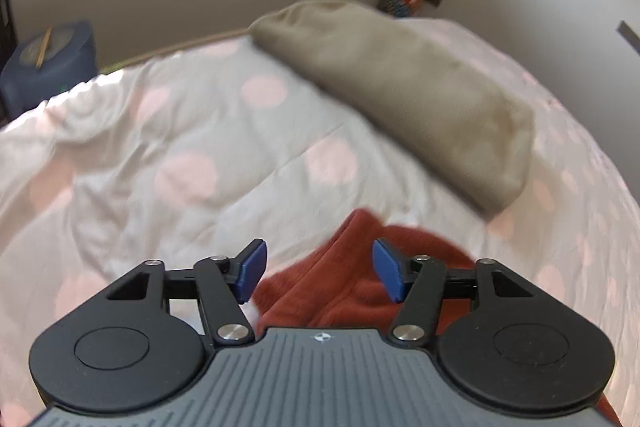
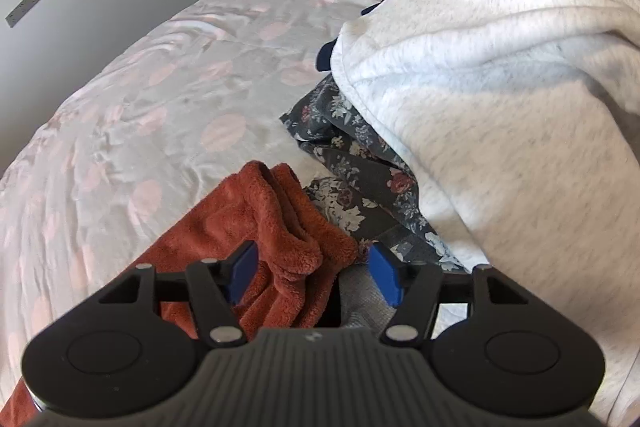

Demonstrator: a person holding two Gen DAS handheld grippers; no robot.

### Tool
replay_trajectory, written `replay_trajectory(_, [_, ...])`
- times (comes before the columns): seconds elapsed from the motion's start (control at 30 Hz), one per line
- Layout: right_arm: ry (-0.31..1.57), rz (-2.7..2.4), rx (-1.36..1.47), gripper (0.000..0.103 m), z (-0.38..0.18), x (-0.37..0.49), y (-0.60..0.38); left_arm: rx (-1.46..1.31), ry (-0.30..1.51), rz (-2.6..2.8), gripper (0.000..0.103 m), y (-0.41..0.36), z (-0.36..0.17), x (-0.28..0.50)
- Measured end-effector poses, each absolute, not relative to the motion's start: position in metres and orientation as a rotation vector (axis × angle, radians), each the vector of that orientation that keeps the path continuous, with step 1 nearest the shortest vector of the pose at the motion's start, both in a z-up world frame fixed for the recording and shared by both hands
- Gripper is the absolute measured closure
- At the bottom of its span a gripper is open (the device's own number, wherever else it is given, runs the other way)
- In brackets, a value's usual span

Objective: Fold clothes
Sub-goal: 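Release both grippers and smooth the folded fleece flat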

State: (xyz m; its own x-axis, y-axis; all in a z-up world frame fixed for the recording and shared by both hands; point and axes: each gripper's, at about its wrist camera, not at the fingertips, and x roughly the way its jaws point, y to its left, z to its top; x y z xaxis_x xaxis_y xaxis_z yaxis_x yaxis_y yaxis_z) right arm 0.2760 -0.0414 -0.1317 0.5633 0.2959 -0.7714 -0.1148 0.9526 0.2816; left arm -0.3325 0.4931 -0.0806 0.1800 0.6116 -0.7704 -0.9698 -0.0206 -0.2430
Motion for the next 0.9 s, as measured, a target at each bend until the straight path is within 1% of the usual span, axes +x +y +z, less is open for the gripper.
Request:
replay_trajectory(0.1, [0.963,0.327,0.186,0.031,-0.131,0.28,-0.037,-0.856,0.549,1.281,0.045,0.501,-0.073,-0.313])
replay_trajectory(0.27, [1.005,0.435,0.138,0.03,-0.135,0.288,-0.022,-0.779,0.619,1.165,0.045,0.504,-0.071,-0.272])
replay_trajectory(0.53, [1.03,0.486,0.024,0.03,-0.132,0.319,-0.01,-0.744,0.719,1.05,0.045,0.493,-0.096,-0.222])
replay_trajectory(0.73, [1.077,0.481,0.014,0.03,-0.148,0.352,-0.017,-0.74,0.796,1.04,0.045,0.487,-0.117,-0.203])
replay_trajectory(0.77, [1.094,0.483,0.032,0.03,-0.152,0.357,-0.019,-0.741,0.806,1.042,0.045,0.487,-0.12,-0.2])
replay_trajectory(0.83, [1.136,0.491,0.051,0.035,-0.162,0.366,-0.02,-0.742,0.823,1.039,0.045,0.485,-0.124,-0.196])
replay_trajectory(0.87, [1.162,0.489,0.044,0.04,-0.167,0.37,-0.02,-0.741,0.83,1.037,0.045,0.485,-0.125,-0.194])
replay_trajectory(0.9, [1.186,0.488,0.035,0.04,-0.172,0.373,-0.019,-0.738,0.836,1.036,0.045,0.484,-0.126,-0.191])
